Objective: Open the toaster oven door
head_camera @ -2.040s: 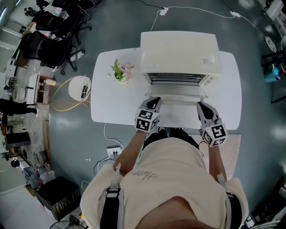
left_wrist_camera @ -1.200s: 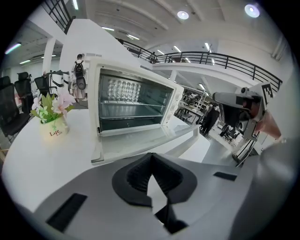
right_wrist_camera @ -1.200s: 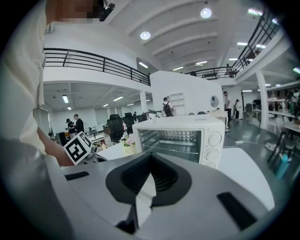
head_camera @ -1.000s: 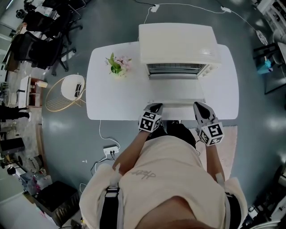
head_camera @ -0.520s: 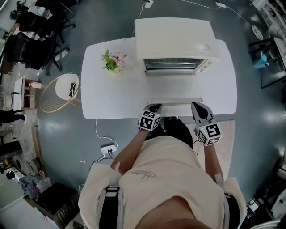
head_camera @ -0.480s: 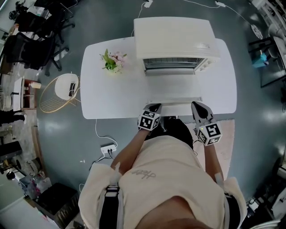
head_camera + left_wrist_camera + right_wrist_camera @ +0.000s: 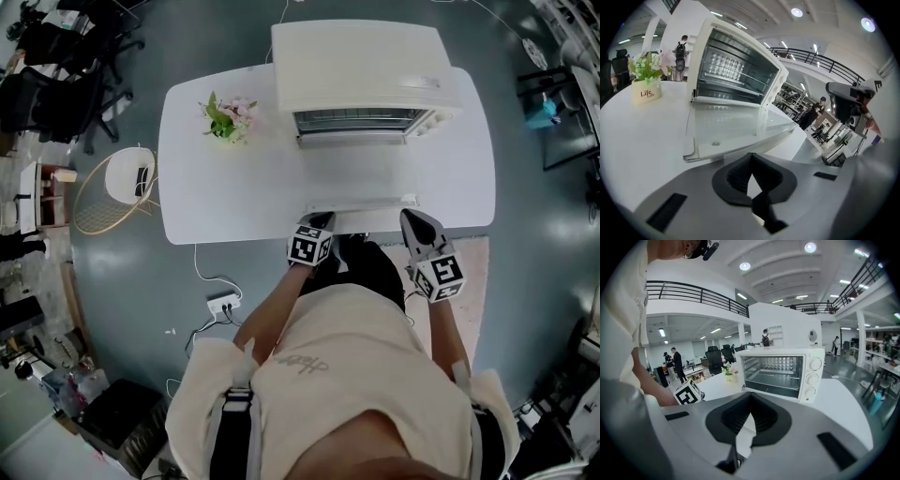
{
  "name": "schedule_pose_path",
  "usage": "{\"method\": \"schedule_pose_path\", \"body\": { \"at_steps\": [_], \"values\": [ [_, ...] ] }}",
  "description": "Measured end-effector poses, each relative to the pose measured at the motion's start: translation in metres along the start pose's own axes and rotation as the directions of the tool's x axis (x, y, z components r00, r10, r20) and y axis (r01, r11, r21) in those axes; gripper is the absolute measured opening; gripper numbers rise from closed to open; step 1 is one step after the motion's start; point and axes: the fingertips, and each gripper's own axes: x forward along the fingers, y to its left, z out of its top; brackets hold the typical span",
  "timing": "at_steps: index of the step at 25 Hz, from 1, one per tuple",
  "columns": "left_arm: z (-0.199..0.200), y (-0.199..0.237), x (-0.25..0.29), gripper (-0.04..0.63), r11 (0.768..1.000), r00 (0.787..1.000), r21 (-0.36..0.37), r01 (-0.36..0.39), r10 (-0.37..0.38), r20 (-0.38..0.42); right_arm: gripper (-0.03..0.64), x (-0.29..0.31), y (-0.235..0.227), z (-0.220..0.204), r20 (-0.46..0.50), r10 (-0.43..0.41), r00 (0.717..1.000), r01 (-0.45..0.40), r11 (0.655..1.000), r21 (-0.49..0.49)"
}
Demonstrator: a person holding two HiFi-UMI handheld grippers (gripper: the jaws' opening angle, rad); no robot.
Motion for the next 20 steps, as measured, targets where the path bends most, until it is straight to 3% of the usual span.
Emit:
{"method": "schedule_pose_path", "body": {
  "at_steps": [15, 20],
  "values": [
    [-0.028, 0.017, 0.021, 0.018, 0.990, 0.999, -0.141, 0.024, -0.029, -0.029, 0.006, 0.000, 0.001, -0.017, -0.039, -0.022, 0.999, 0.022, 1.000, 0.013],
    [-0.032, 0.020, 0.023, 0.018, 0.990, 0.998, -0.134, 0.035, -0.040, -0.042, 0.008, 0.001, 0.006, -0.015, -0.035, -0.031, 0.999, 0.031, 1.000, 0.005]
  ]
}}
